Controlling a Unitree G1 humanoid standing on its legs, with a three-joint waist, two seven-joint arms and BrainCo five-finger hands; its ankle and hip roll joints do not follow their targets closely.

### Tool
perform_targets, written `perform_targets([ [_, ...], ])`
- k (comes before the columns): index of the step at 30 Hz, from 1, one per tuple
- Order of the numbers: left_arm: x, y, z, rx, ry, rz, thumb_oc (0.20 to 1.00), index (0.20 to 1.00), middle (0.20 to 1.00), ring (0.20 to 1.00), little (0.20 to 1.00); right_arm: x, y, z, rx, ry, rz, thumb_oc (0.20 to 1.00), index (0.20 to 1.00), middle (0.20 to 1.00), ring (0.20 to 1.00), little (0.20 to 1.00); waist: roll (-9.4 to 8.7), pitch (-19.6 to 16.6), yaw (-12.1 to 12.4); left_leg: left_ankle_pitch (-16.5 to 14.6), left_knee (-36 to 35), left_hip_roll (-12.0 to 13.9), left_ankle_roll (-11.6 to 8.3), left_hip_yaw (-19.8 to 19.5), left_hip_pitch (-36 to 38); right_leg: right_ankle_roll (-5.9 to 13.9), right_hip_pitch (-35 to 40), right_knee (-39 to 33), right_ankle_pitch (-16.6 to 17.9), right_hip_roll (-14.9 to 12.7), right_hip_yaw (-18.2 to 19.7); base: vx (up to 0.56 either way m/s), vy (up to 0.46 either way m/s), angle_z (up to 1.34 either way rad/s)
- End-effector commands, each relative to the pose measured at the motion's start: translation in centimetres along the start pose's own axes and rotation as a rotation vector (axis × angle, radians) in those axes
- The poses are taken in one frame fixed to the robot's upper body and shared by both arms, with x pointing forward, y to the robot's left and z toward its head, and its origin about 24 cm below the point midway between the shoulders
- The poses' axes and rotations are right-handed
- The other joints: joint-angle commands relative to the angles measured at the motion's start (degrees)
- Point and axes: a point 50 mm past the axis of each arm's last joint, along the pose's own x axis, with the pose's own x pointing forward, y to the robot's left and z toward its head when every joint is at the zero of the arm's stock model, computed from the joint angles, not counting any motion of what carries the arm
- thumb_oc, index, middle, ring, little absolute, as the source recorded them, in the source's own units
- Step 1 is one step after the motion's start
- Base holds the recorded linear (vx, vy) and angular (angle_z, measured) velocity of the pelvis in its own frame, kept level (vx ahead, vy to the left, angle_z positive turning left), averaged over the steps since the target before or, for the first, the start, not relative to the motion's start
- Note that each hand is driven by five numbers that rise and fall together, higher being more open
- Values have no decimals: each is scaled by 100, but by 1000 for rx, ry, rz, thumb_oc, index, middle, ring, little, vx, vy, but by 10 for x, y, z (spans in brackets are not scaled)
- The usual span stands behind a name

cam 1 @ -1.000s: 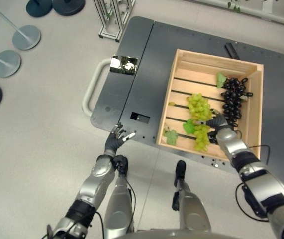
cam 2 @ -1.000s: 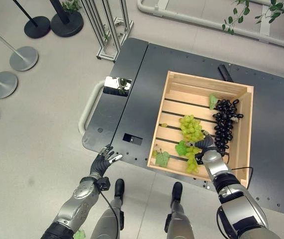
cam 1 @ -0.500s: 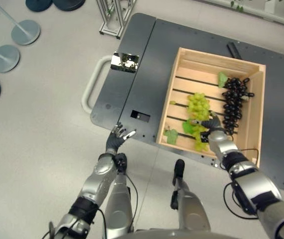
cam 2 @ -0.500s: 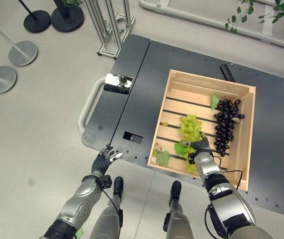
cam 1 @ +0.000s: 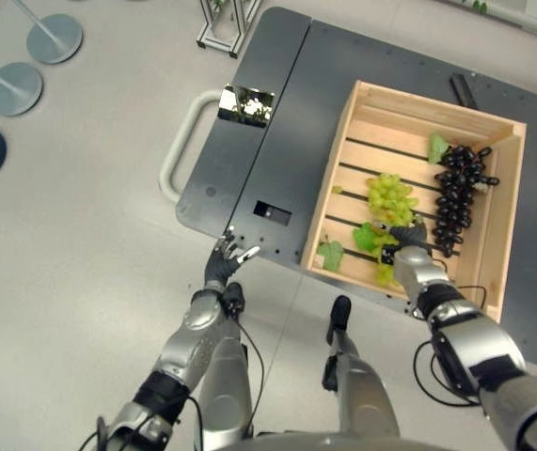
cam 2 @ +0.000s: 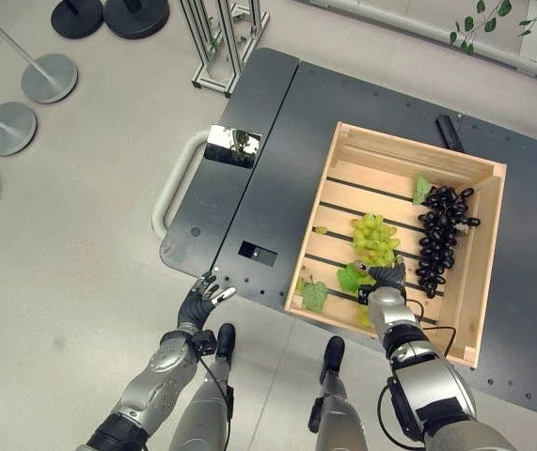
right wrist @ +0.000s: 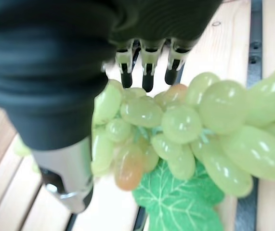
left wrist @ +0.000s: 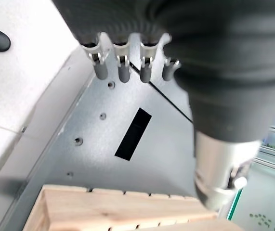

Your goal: Pick up the fruits from the basket on one side to the basket on the other side

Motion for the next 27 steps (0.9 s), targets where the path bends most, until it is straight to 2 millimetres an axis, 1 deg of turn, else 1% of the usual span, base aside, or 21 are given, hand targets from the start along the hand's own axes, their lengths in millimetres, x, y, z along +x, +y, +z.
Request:
perform_targets([
  [1, -2, -25, 33, -50, -157, -103, 1000, 1000, 1000, 1000, 1000, -12, 25, -32, -181, 123, 112, 1000, 1000, 1000, 1000, 1000, 207, 198, 224, -123, 91, -512, 273, -91, -426, 203, -229, 782, -1176, -150, -30, -13, -6, 5],
  [3, -1, -32, 40, -37, -188, -140, 1000, 1000, 1000, 1000, 1000, -6, 14, -26, -257, 112, 93, 1000, 1000, 1000, 1000, 1000, 243, 198, 274, -109, 118, -532, 272, -132, -570, 202, -333, 796, -1169, -156, -66, -14, -11, 8],
  [4, -1, -32, 40, -37, -189, -141, 1000, 1000, 1000, 1000, 1000, -5, 14, -25, -257, 111, 93, 1000, 1000, 1000, 1000, 1000, 246, 198, 272, -109, 122, -532, 272, -135, -579, 201, -339, 799, -1169, -156, -68, -4, -3, 8],
  [5, -1, -35, 42, -33, -195, -151, 1000, 1000, 1000, 1000, 1000, -3, 10, -23, -279, 106, 84, 1000, 1000, 1000, 1000, 1000, 261, 198, 283, -109, 140, -547, 273, -139, -624, 200, -369, 806, -1170, -154, -82, -5, 6, 11],
  [6, 0, -38, 45, -27, -208, -167, 1000, 1000, 1000, 1000, 1000, -1, 7, -17, -310, 86, 79, 1000, 1000, 1000, 1000, 1000, 265, 198, 303, -99, 156, -557, 269, -152, -707, 204, -443, 813, -1160, -146, -90, -5, 6, 10],
  [8, 0, -40, 46, -26, -215, -172, 1000, 1000, 1000, 1000, 1000, 0, 4, -14, -319, 80, 72, 1000, 1000, 1000, 1000, 1000, 266, 198, 316, -95, 169, -564, 268, -162, -760, 203, -476, 817, -1164, -145, -98, -4, -5, 10],
  [9, 0, -43, 50, -25, -230, -181, 1000, 1000, 1000, 1000, 1000, 2, 2, -8, -344, 62, 57, 1000, 1000, 1000, 1000, 1000, 277, 198, 341, -87, 180, -567, 269, -178, -844, 201, -549, 822, -1158, -139, -111, -4, -7, 11],
  [13, 1, -47, 54, -25, -245, -199, 1000, 1000, 1000, 1000, 1000, 4, -2, 2, -368, 37, 42, 1000, 1000, 1000, 1000, 1000, 310, 198, 379, -76, 227, -579, 262, -197, -999, 206, -655, 820, -1143, -137, -135, -7, -10, 7],
  [15, 0, -51, 58, -18, -262, -216, 1000, 1000, 1000, 1000, 1000, 7, -8, 9, -391, 23, 25, 1000, 1000, 1000, 1000, 1000, 341, 198, 411, -65, 245, -596, 255, -221, -1117, 202, -747, 812, -1136, -127, -158, -4, -5, 2],
  [19, 1, -55, 63, -16, -280, -231, 1000, 1000, 1000, 1000, 1000, 9, -13, 15, -403, 8, 7, 1000, 1000, 1000, 1000, 1000, 383, 198, 452, -46, 253, -602, 246, -264, -1239, 208, -832, 821, -1132, -133, -184, 0, -3, 1],
  [23, 0, -60, 69, -7, -304, -255, 1000, 1000, 1000, 1000, 1000, 12, -23, 23, -435, -10, -25, 1000, 1000, 1000, 1000, 1000, 429, 198, 500, -16, 274, -631, 234, -330, -1442, 203, -990, 865, -1135, -125, -229, -8, -19, 10],
  [24, -1, -61, 70, -5, -309, -264, 1000, 1000, 1000, 1000, 1000, 13, -26, 24, -440, -9, -35, 533, 533, 533, 533, 533, 457, 198, 512, -9, 268, -640, 227, -341, -1484, 203, -1028, 875, -1142, -129, -254, -10, -27, 13],
  [25, -1, -63, 71, -6, -316, -270, 1000, 1000, 1000, 1000, 1000, 14, -28, 25, -431, -13, -43, 200, 200, 200, 200, 200, 479, 198, 526, 2, 267, -646, 224, -354, -1530, 202, -1067, 890, -1145, -136, -274, 2, -26, 11],
  [26, -1, -64, 71, -7, -316, -274, 1000, 1000, 1000, 1000, 1000, 14, -28, 27, -413, -20, -41, 200, 200, 200, 200, 200, 506, 198, 533, -14, 264, -656, 202, -357, -1549, 194, -1093, 912, -1183, -135, -282, -11, -5, 11],
  [27, -1, -65, 72, -7, -321, -275, 1000, 1000, 1000, 1000, 1000, 14, -28, 29, -410, -23, -42, 200, 200, 200, 200, 200, 511, 198, 531, 20, 268, -660, 207, -365, -1597, 194, -1133, 908, -1150, -136, -287, 9, -14, 8],
])
